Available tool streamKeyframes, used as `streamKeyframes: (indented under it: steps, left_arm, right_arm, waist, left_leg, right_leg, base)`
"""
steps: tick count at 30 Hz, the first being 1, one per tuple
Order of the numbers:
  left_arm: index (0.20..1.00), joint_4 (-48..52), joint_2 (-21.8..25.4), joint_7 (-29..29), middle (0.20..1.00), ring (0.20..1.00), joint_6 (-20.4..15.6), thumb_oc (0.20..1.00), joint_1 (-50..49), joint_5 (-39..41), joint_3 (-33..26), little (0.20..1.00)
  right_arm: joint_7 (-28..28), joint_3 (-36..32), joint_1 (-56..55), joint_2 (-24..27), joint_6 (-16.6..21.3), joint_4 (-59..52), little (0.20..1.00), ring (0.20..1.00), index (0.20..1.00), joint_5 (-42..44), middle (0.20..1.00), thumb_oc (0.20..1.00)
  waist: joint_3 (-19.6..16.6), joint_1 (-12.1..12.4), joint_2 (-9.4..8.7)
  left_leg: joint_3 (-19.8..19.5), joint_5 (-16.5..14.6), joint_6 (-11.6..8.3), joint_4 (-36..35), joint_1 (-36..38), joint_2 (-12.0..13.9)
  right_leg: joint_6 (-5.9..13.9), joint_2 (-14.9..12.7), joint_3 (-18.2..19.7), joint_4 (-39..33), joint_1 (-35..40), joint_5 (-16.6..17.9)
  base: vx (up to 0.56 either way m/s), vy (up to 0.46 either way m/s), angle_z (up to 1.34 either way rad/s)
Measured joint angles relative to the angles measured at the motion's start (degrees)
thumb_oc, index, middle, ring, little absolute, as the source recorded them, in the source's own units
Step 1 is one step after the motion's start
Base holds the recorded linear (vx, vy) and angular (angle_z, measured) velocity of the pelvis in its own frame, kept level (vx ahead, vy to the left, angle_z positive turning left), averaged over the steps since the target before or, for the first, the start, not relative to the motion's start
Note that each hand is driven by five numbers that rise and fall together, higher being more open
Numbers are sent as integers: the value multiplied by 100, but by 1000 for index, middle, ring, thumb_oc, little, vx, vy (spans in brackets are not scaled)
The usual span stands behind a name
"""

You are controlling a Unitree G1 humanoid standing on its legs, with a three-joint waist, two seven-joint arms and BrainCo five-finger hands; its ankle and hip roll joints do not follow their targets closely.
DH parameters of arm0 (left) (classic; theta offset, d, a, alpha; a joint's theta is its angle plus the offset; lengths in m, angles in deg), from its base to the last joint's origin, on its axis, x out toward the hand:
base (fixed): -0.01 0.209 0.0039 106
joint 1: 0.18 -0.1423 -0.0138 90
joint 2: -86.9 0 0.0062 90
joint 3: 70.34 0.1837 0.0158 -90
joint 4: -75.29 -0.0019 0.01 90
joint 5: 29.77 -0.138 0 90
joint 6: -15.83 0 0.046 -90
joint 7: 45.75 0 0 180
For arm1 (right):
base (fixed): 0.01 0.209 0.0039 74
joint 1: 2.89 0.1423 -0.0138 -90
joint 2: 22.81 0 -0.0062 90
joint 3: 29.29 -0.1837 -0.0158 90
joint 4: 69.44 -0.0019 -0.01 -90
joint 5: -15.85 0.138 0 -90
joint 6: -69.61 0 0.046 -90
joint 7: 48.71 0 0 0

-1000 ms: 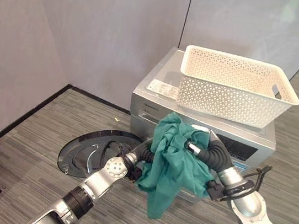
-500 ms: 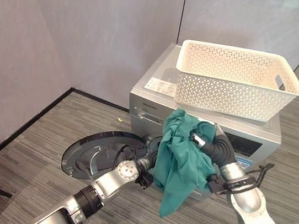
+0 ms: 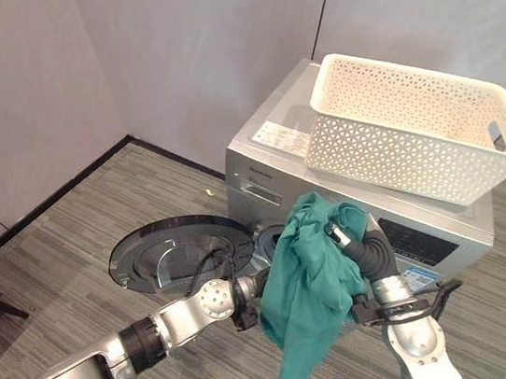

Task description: Grab the laundry basket,head to the washer,open it,put in the laundry and shut it.

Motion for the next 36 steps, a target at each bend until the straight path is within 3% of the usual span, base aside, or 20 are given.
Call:
streamKeyframes:
  steps: [6,11,16,25,28,30,35,36]
  left_arm:
    - [1000,451,773,-158,1000,1000,-778,1000,-70,-1540,10,1000]
    - [1000,420,854,-593,1000,1000,-1225,1000,-67,-2498,45,1000]
    - [1000,78,884,-1381,1000,1000,-1563,1000,-67,-3307,114,1000]
    - [1000,-428,881,-1628,1000,1000,-1695,1000,-380,-3388,125,1000]
    - [1000,-384,689,-1595,1000,1000,-1693,1000,-857,-2978,-154,1000]
    - [1000,-156,597,-1588,1000,1000,-1697,1000,-1207,-2278,-464,1000]
    - [1000,-11,870,-1590,1000,1000,-1781,1000,-1186,-1917,-536,1000]
    - [1000,-19,1217,-1584,1000,1000,-1801,1000,-1216,-1919,-545,1000]
  right_arm:
    - [-98,-164,-152,15,257,97,200,200,200,-123,200,200]
    - [-98,-161,-172,19,481,95,200,200,200,-116,200,200]
    - [-182,-155,-170,86,712,91,200,200,200,-103,200,200]
    - [-355,-145,-158,92,793,81,200,200,200,-93,200,200]
    - [-359,-150,-149,92,813,56,200,200,200,-94,200,200]
    - [-374,-164,-147,92,813,54,200,200,200,-91,200,200]
    - [-372,-151,-95,93,832,48,200,200,200,24,200,200]
    - [-365,-150,-95,95,858,48,200,200,200,48,200,200]
  waist:
    - [15,79,-17]
    - [15,80,-17]
    - [14,34,-16]
    - [-2,-3,7]
    - [-6,8,8]
    - [-7,1,6]
    - [-32,8,-10]
    - [-37,11,-3]
  left_leg:
    - [-147,12,-11,-8,-11,-7]
    - [-150,12,-12,-11,-11,-10]
    - [-150,15,-15,-10,-6,-9]
    - [-126,17,-18,-21,11,-9]
    - [-123,17,-18,-21,14,-8]
    - [-120,17,-18,-20,17,-7]
    - [-96,18,-19,-24,36,-2]
    - [-17,28,-29,-75,101,5]
  right_leg:
    - [-8,-5,-142,-1,58,-37]
    - [-9,-4,-147,0,59,-38]
    - [-10,-7,-147,-1,64,-39]
    - [-11,-2,-124,0,56,-38]
    - [-11,0,-117,-1,56,-38]
    - [-10,-1,-111,-1,50,-38]
    - [-12,4,-83,-2,52,-37]
    - [-17,15,-18,-2,58,-32]
  base:
    - [14,5,12]
    - [0,0,0]
    - [0,0,0]
    - [7,2,0]
    - [0,0,0]
    - [0,0,0]
    - [30,-2,-5]
    - [30,3,-22]
